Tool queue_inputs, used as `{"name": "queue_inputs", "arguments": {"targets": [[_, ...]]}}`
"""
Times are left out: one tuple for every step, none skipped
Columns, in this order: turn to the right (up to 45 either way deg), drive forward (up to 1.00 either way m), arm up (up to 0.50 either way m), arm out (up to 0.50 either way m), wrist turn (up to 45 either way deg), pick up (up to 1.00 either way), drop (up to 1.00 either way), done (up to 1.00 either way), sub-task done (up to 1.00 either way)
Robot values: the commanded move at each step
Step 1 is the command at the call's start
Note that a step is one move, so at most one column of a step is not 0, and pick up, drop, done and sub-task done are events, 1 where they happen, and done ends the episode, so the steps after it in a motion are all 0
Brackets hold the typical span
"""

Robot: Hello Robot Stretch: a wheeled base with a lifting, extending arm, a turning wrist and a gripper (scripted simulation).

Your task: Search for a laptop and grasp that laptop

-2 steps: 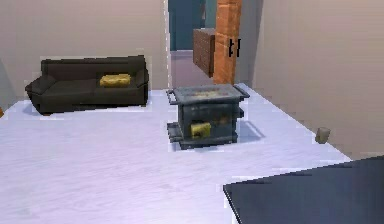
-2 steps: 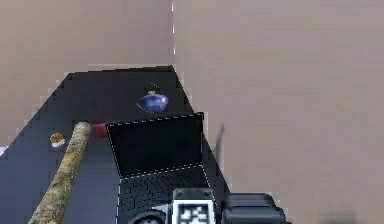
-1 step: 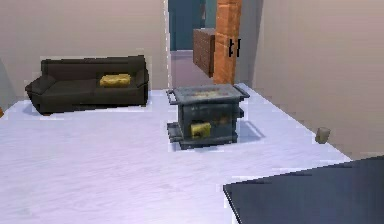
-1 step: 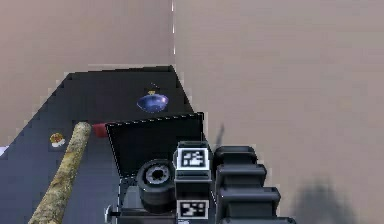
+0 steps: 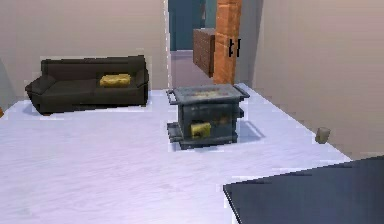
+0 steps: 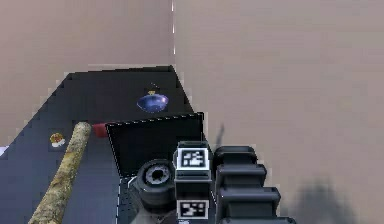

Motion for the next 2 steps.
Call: {"name": "queue_inputs", "arguments": {"targets": [[0.0,0.0,0.0,0.0,45.0,0.0,0.0,0.0,0.0],[0.0,0.0,0.0,0.0,45.0,0.0,0.0,0.0,0.0]]}}
